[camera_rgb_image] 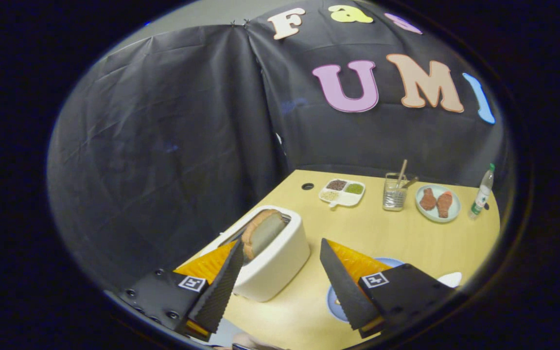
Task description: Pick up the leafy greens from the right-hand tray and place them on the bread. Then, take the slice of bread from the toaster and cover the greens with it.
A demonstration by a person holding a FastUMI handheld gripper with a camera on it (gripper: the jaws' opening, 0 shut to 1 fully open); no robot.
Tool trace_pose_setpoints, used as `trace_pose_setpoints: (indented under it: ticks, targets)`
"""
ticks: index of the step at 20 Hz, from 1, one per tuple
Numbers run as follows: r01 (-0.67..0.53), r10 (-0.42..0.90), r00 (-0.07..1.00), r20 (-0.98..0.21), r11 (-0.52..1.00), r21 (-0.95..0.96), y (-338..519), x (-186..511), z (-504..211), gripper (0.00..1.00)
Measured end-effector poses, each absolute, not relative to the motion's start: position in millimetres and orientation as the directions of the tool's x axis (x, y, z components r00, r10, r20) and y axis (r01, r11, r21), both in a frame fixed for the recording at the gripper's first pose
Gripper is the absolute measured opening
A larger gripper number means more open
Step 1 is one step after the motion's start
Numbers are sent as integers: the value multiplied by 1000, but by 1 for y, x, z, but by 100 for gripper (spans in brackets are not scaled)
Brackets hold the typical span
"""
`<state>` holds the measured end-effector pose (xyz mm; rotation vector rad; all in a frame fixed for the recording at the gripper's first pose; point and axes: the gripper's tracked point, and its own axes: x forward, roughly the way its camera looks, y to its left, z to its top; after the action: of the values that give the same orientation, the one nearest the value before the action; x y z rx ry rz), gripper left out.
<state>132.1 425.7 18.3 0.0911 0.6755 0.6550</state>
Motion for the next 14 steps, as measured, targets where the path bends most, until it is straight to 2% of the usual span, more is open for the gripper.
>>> trace_pose_setpoints:
  ticks: [8, 14]
  targets:
    - [-480, 585, 548, -598, 805, 348, 490, 154, -31, 98]
    - [-436, 552, 532, -642, 829, 351, 506, 161, -54, 56]
